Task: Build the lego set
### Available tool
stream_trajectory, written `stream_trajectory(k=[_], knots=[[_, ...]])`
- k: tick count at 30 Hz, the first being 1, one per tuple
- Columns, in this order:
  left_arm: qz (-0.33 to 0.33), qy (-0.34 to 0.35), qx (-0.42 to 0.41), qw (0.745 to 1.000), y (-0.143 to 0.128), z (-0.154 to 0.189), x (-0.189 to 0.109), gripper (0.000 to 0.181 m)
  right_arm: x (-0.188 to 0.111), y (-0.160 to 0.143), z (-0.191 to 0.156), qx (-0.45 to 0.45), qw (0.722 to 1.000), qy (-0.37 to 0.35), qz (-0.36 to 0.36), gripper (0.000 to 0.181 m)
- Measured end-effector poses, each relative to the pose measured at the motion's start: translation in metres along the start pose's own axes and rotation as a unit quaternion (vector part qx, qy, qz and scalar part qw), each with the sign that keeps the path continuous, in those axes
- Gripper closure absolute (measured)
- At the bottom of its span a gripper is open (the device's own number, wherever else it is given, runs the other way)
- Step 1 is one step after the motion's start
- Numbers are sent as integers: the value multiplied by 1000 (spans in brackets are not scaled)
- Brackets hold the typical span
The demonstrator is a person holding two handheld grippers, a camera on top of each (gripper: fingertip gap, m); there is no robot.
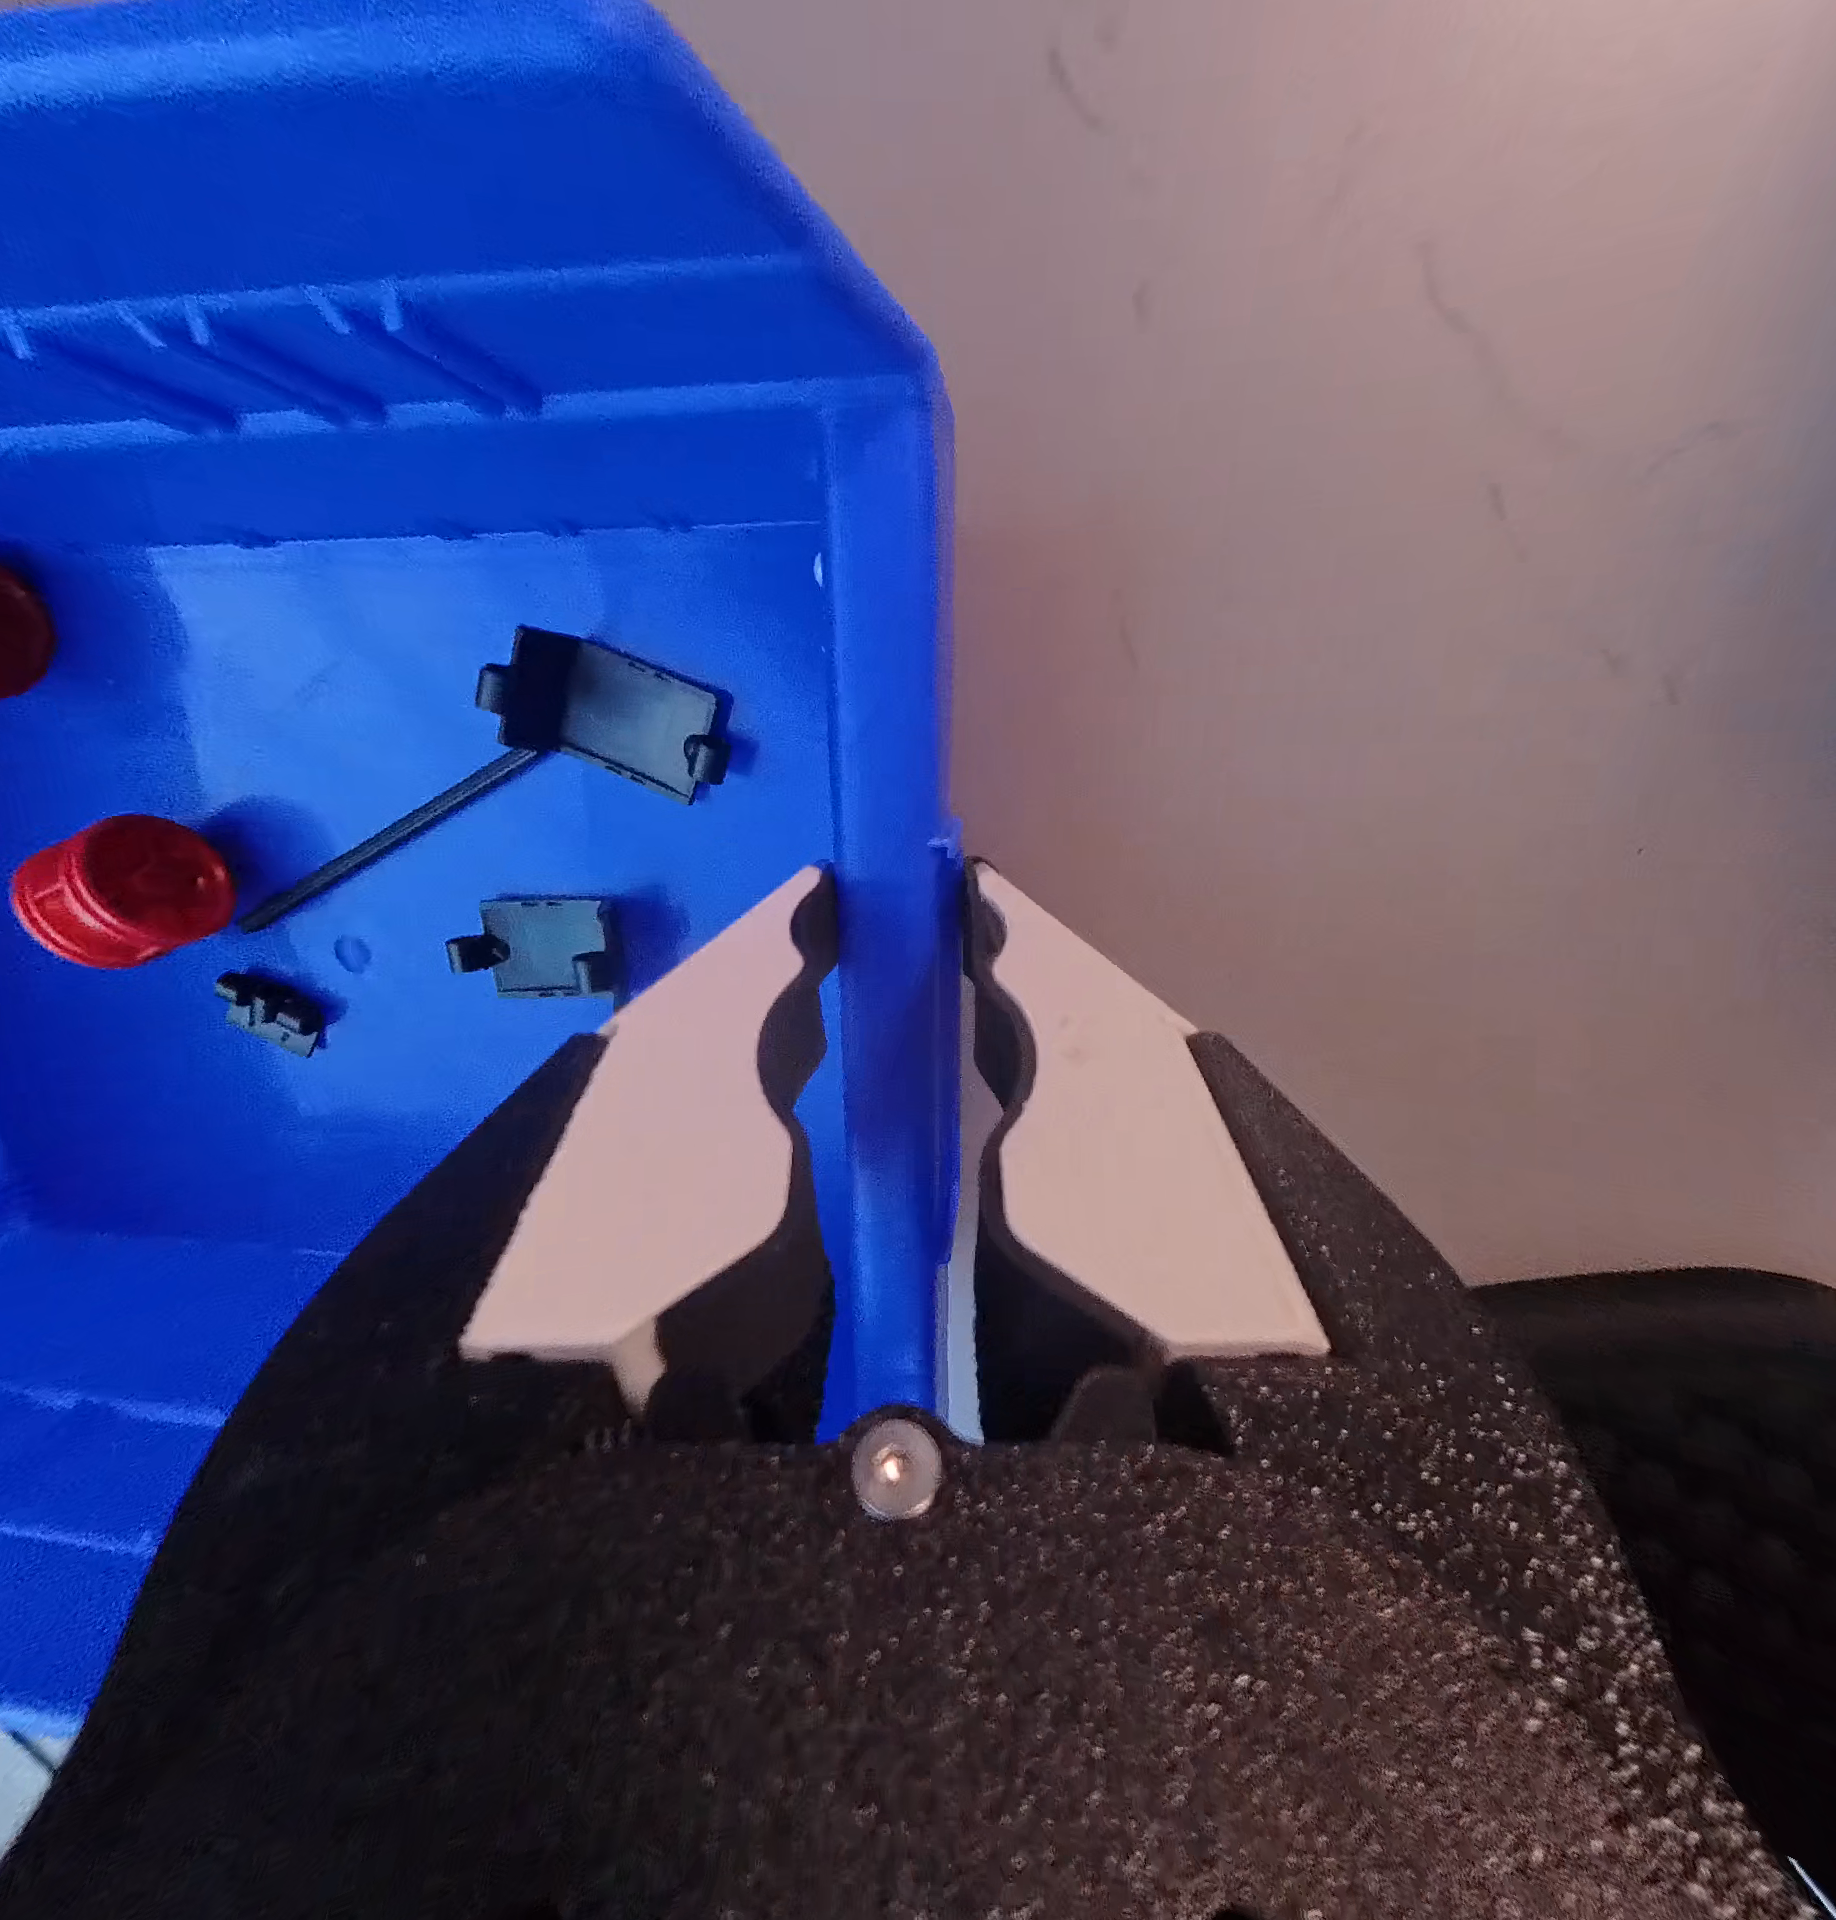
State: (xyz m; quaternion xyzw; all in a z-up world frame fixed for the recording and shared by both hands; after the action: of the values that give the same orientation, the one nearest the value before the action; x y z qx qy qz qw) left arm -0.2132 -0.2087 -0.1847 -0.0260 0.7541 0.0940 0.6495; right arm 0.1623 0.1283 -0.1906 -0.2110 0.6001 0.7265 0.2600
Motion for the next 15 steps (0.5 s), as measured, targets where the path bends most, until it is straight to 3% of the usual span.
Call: stream_trajectory(k=[9,15], knots=[[25,11,-66,997,-93,3,-21,159,0,-9,8,22,1000,8,-1,152],[20,46,-74,996,-123,0,-29,159,0,-8,6,20,1000,4,0,154]])
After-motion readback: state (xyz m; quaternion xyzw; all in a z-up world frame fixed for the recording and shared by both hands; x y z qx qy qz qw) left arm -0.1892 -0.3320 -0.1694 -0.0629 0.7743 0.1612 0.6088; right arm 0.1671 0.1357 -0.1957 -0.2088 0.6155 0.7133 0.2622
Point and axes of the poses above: each gripper's, where its closed fingertips meet, x out along the fingers, y out of its top, z = x × y across the jaws, the point moved 7 cm from there along -x, back along the fingers, and after that the axes turned 9 degrees about -z, right-handed, at the moved point
